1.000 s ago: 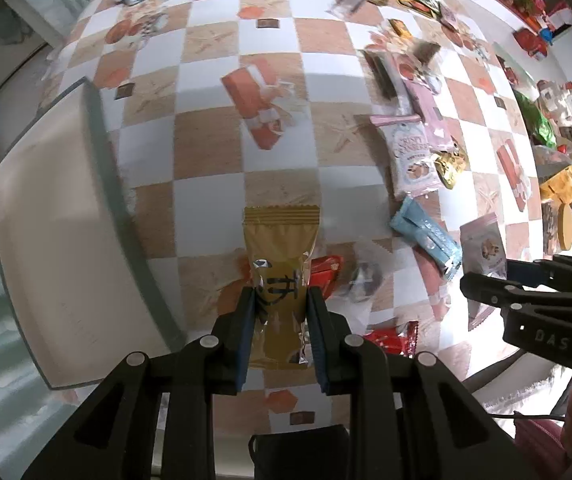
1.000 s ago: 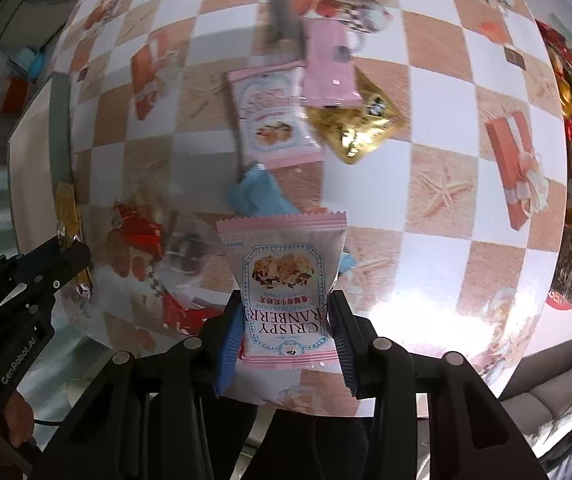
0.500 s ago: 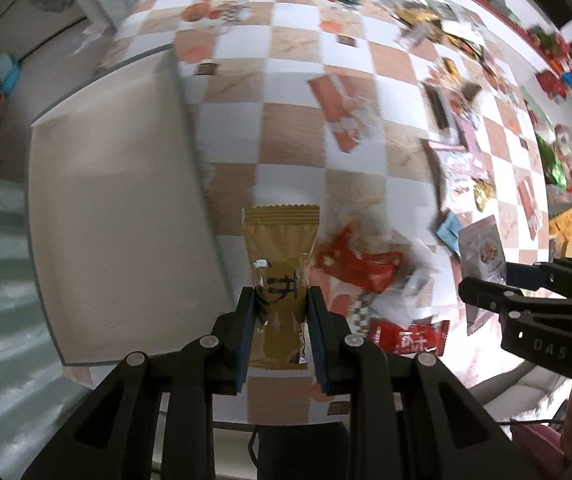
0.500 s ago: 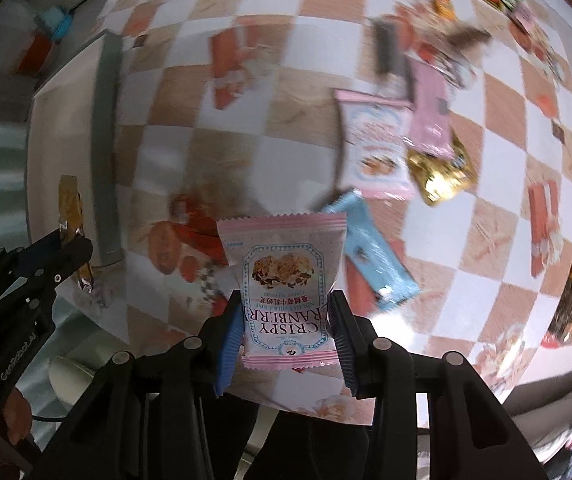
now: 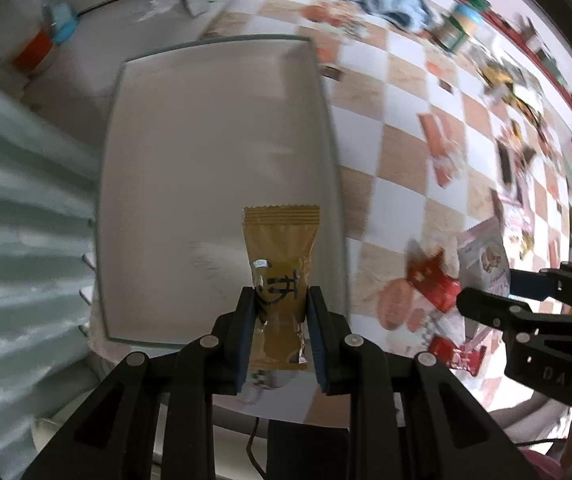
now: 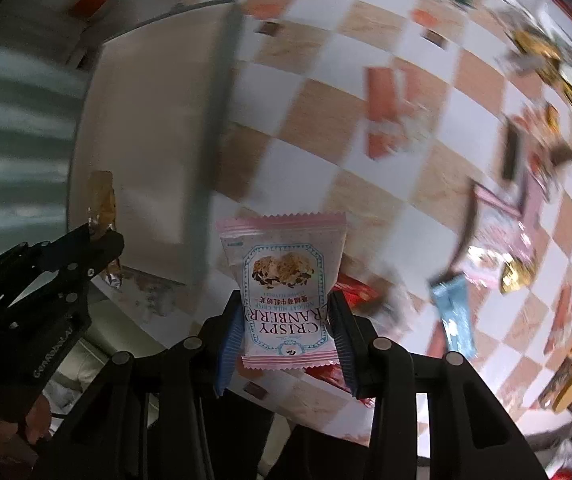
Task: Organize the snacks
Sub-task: 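Carry both held packets over the white tray box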
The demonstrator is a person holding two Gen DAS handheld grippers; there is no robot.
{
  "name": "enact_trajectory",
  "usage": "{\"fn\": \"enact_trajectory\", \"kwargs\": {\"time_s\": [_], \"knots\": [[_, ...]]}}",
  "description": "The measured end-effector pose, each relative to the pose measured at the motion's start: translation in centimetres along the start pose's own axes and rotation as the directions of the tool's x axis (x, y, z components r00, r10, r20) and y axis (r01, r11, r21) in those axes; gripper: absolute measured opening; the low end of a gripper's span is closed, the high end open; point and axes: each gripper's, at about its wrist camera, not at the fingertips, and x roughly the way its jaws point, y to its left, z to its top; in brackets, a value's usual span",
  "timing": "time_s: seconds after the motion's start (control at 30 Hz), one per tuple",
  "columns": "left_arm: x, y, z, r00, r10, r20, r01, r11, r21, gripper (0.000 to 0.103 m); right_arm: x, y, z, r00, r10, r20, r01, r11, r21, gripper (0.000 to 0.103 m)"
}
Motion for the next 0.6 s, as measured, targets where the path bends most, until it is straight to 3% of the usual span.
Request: {"fn": "enact_trajectory", "kwargs": {"time_s": [0.3, 0.6], "knots": [[0.7, 5.1, 0.5, 0.999, 0.051, 0.007, -0.05, 0.992, -0.112, 0.028, 1.1, 5.4, 1.7, 1.0, 0.024, 0.003, -0.024, 0.994, -0.109, 0.043], [2.1, 7.2, 0.3, 0.997, 0.075, -0.015, -0.077, 0.988, -0.131, 0.028, 3.7, 8.6, 2.9, 0.999, 0.04, -0.02, -0.042, 0.987, -0.155, 0.043]]}}
